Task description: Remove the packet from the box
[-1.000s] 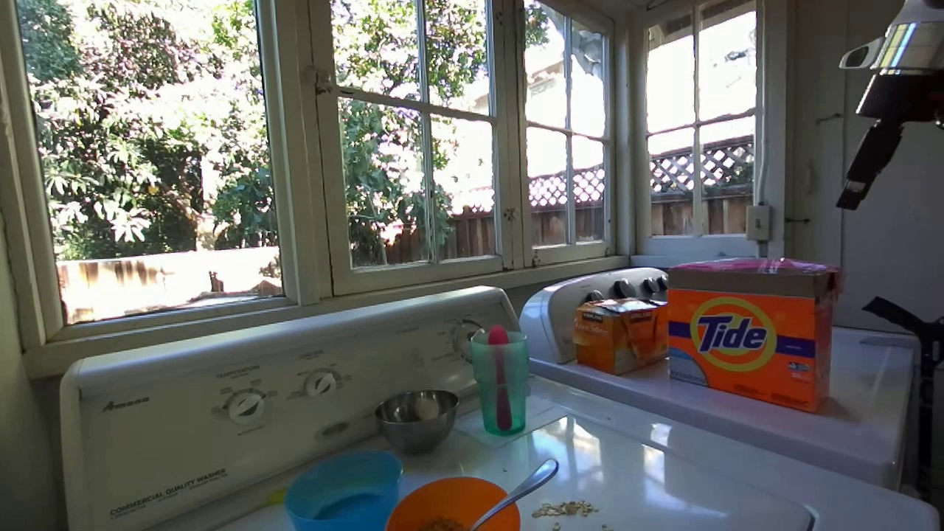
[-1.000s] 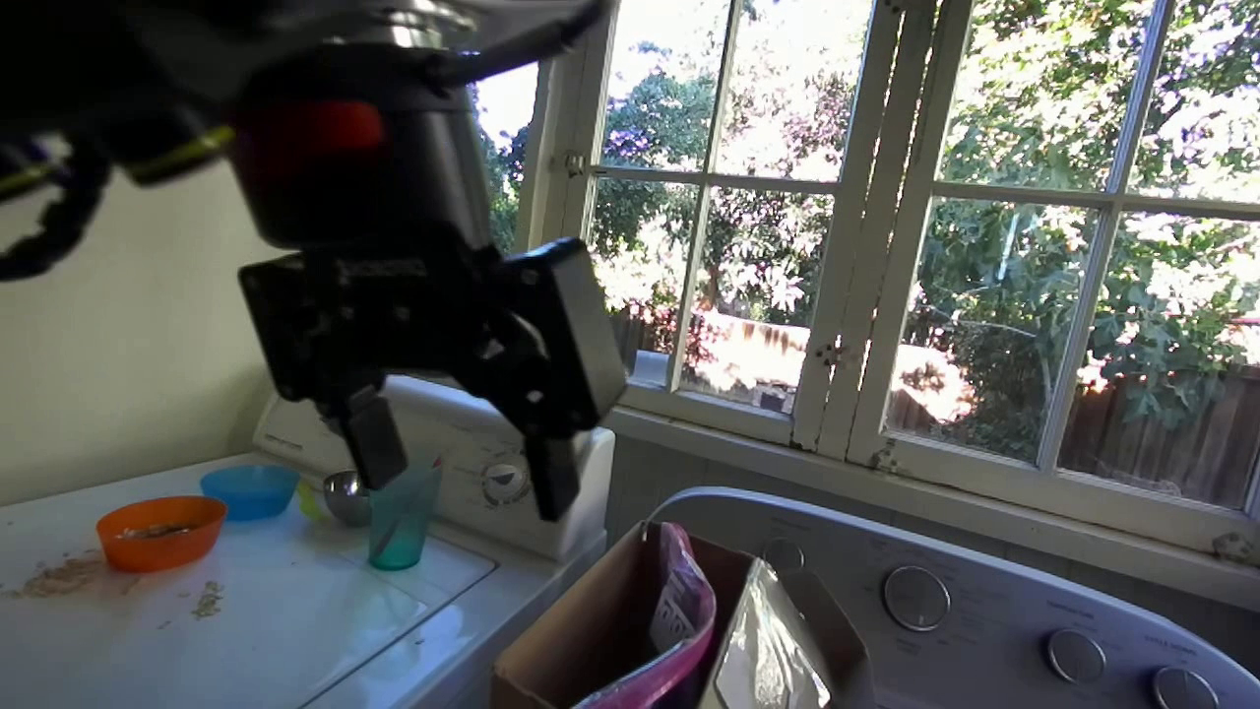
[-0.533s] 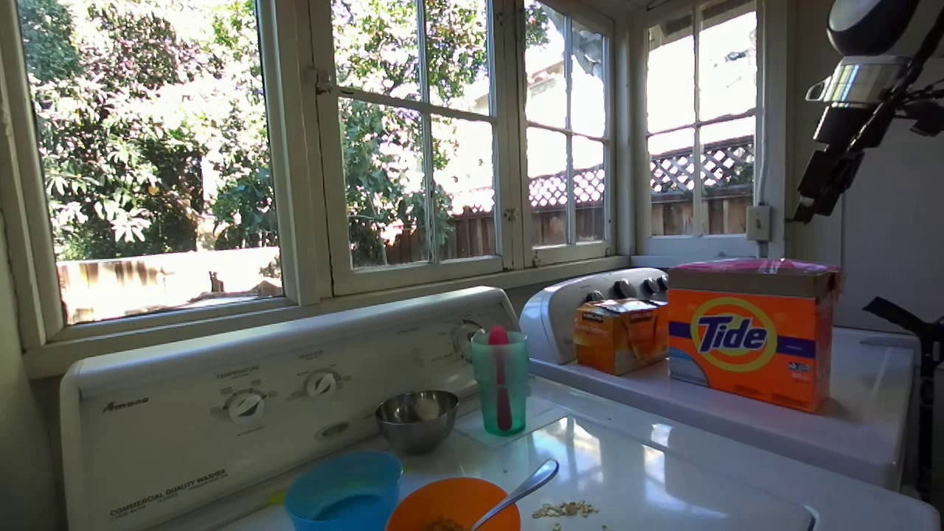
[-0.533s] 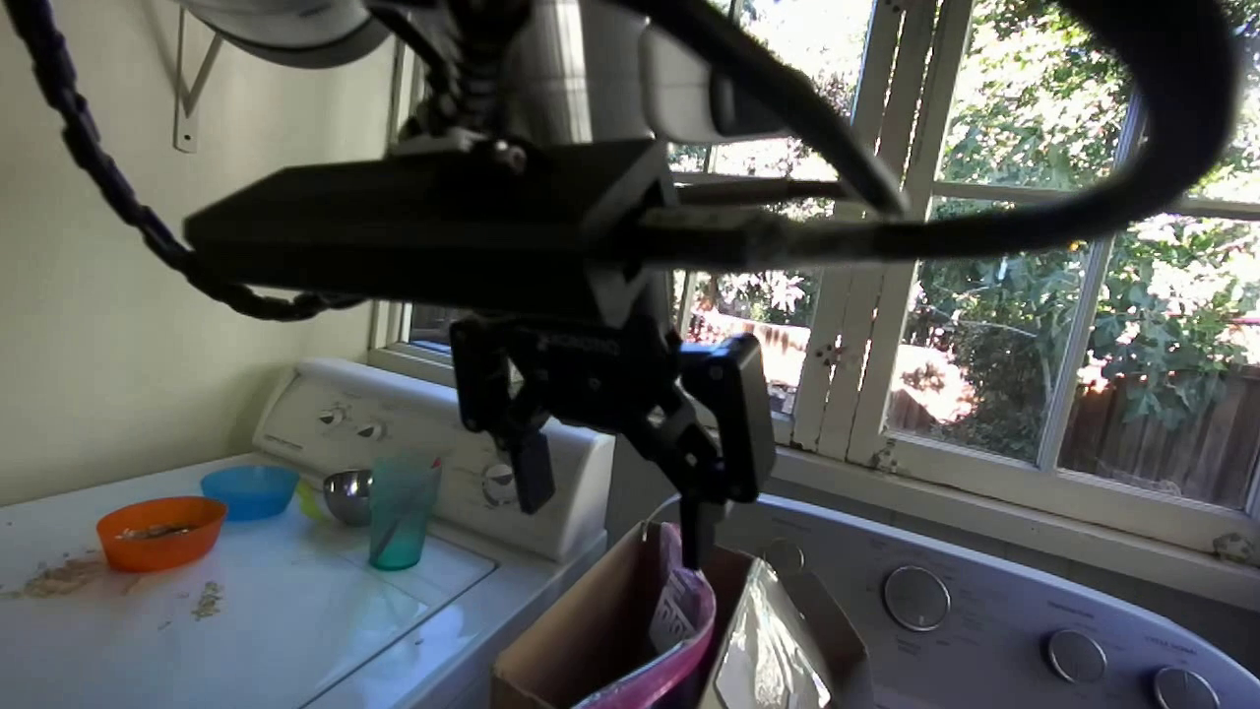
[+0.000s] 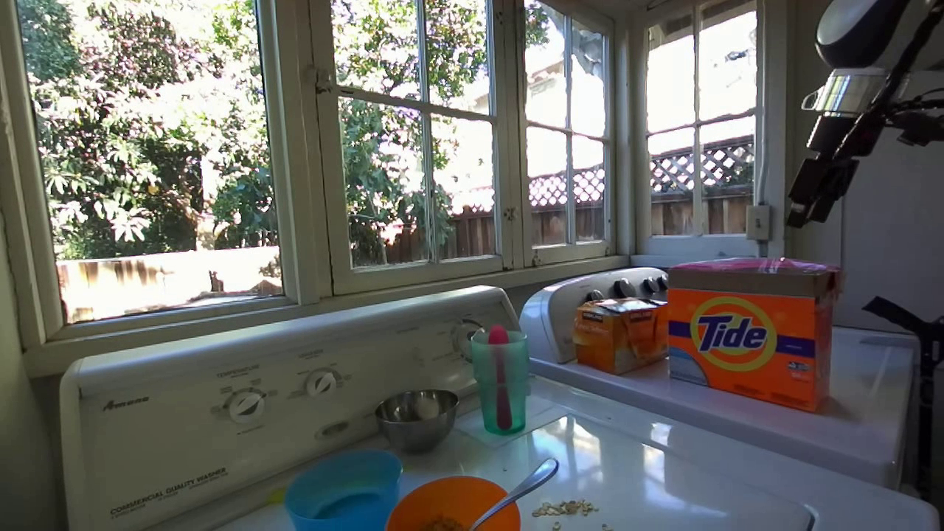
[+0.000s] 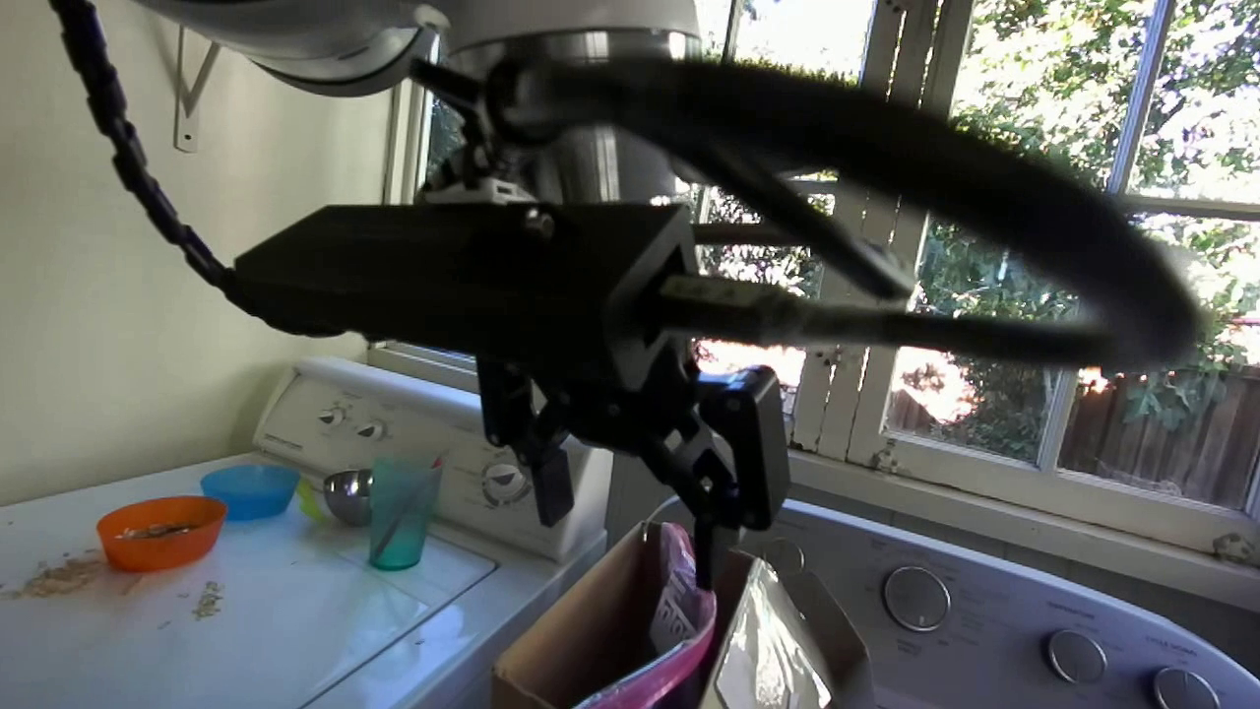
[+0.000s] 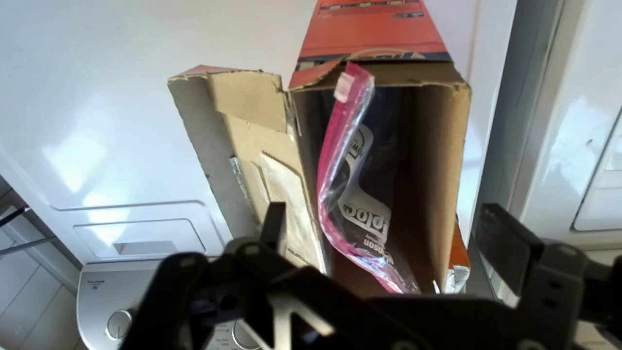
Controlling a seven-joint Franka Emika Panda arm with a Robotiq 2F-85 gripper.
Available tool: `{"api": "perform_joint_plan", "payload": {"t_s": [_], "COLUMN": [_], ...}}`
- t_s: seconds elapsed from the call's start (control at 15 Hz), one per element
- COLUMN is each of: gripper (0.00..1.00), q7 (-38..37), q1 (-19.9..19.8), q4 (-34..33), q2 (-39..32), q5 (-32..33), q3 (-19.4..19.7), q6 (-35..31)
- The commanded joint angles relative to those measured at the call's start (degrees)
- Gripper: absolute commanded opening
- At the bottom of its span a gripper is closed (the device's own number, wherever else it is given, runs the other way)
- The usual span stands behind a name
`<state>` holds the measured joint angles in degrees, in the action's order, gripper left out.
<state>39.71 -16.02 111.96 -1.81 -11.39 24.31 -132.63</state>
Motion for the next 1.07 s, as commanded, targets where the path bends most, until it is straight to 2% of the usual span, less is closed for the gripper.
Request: {"api": "perform_joint_plan", "payload": {"t_s": [0.0, 0.4, 1.0], "gripper": [1.00, 1.00, 1.00], "q7": [-1.10, 0.35, -1.80], "q1": [-2.94, -6.72, -10.67], "q4": [-2.26, -6.45, -11.26], "q2": [-3.42, -8.89, -13.90], "q5": [-5.49, -13.42, -17.55], "q3": [-1.76, -4.00, -7.96], "q6": [0.05, 2.98, 7.68]}}
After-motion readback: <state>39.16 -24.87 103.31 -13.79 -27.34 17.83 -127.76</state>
